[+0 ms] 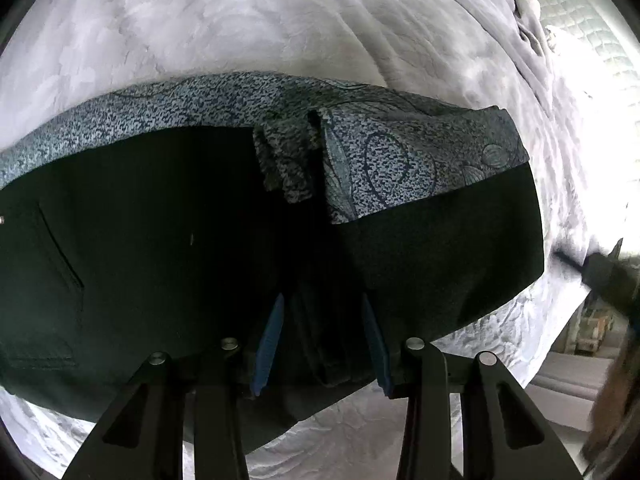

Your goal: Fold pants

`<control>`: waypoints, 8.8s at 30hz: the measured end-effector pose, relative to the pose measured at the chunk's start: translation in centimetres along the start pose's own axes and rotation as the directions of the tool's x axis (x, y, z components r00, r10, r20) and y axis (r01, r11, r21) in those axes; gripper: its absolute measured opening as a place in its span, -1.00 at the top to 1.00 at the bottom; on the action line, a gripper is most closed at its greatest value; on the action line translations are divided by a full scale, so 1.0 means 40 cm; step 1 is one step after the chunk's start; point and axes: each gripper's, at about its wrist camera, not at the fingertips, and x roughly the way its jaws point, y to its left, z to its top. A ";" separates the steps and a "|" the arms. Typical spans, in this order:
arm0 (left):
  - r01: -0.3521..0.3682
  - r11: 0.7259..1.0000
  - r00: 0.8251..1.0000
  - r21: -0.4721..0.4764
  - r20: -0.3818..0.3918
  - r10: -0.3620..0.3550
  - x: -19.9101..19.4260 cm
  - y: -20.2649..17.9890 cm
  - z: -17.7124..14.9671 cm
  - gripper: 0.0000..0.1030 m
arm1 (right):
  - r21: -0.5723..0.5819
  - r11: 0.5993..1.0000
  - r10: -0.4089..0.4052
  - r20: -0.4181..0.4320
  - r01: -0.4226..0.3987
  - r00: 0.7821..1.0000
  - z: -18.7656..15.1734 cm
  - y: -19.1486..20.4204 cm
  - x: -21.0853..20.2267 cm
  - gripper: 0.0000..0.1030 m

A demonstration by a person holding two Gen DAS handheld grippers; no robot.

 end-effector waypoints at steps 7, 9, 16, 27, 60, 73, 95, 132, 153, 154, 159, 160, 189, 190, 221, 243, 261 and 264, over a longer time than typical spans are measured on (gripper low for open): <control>-0.002 1.000 1.000 -0.015 0.001 0.002 0.004 -0.006 0.008 0.18 | 0.110 0.985 -0.135 -0.004 0.135 0.991 0.184 -0.188 0.058 -0.25; -0.004 1.000 1.000 -0.016 0.000 0.004 0.002 -0.002 0.005 0.18 | 0.191 0.977 -0.078 -0.070 0.090 0.994 0.189 -0.239 0.097 0.15; -0.046 0.999 0.999 0.010 0.021 0.046 -0.002 -0.016 0.003 0.13 | -0.081 0.943 -0.330 -0.131 0.322 0.935 0.141 -0.124 0.171 0.13; -0.138 0.990 0.987 -0.040 0.083 0.141 -0.077 0.055 -0.035 -0.21 | -0.320 0.873 -0.379 0.030 0.368 0.925 0.029 0.218 0.156 -0.13; -0.217 0.961 0.969 -0.172 0.086 0.234 -0.163 0.264 -0.144 -0.21 | 0.216 0.976 0.065 -0.209 -0.019 0.976 -0.135 0.142 0.214 -0.14; -0.242 0.960 0.966 -0.139 0.054 0.251 -0.139 0.239 -0.150 -0.21 | 0.532 0.843 0.171 -0.133 -0.075 0.976 -0.238 0.009 0.271 -0.03; -0.274 0.950 0.958 -0.148 0.045 0.284 -0.174 0.272 -0.218 -0.21 | 0.412 0.911 0.103 -0.187 -0.017 0.977 -0.222 0.062 0.288 0.70; -0.275 0.950 0.957 -0.151 0.055 0.286 -0.307 0.309 -0.249 -1.00 | -0.288 0.905 -0.375 -0.187 0.314 0.908 -0.241 0.404 0.195 -0.59; -0.289 0.936 0.951 -0.202 0.047 0.305 -0.331 0.380 -0.281 -1.00 | -0.411 0.822 -0.495 -0.175 0.394 0.851 -0.265 0.477 0.254 -0.76; -0.290 0.935 0.951 -0.204 0.046 0.305 -0.330 0.380 -0.282 -1.00 | -0.411 0.821 -0.498 -0.178 0.396 0.849 -0.267 0.476 0.255 -0.76; -0.289 0.933 0.952 -0.214 0.036 0.304 -0.325 0.387 -0.283 -1.00 | -0.413 0.817 -0.509 -0.187 0.403 0.840 -0.273 0.474 0.262 -0.76; -0.290 0.932 0.952 -0.216 0.035 0.304 -0.325 0.388 -0.284 -1.00 | -0.413 0.816 -0.511 -0.188 0.405 0.839 -0.274 0.473 0.263 -0.76; -0.292 0.928 0.952 -0.229 0.022 0.305 -0.318 0.403 -0.303 -1.00 | -0.413 0.811 -0.523 -0.196 0.414 0.830 -0.307 0.470 0.264 -0.76; -0.293 0.928 0.952 -0.229 0.021 0.305 -0.318 0.404 -0.304 -1.00 | -0.414 0.811 -0.523 -0.196 0.413 0.830 -0.307 0.470 0.265 -0.76; -0.275 0.928 0.957 -0.252 0.017 0.288 -0.315 0.426 -0.322 -1.00 | -0.427 0.797 -0.543 -0.198 0.427 0.816 -0.321 0.476 0.276 -0.77; -0.251 0.912 0.962 -0.324 0.017 0.271 -0.296 0.490 -0.322 -1.00 | -0.450 0.783 -0.568 -0.232 0.430 0.790 -0.340 0.478 0.318 -0.77; 0.203 0.847 0.951 -0.491 0.304 -0.052 -0.335 0.749 -0.349 -1.00 | -0.453 0.772 -0.593 -0.258 0.447 0.763 -0.332 0.459 0.346 -0.77; 0.230 0.836 0.949 -0.498 0.306 -0.079 -0.302 0.782 -0.353 -1.00 | -0.456 0.767 -0.602 -0.268 0.452 0.752 -0.333 0.449 0.350 -0.77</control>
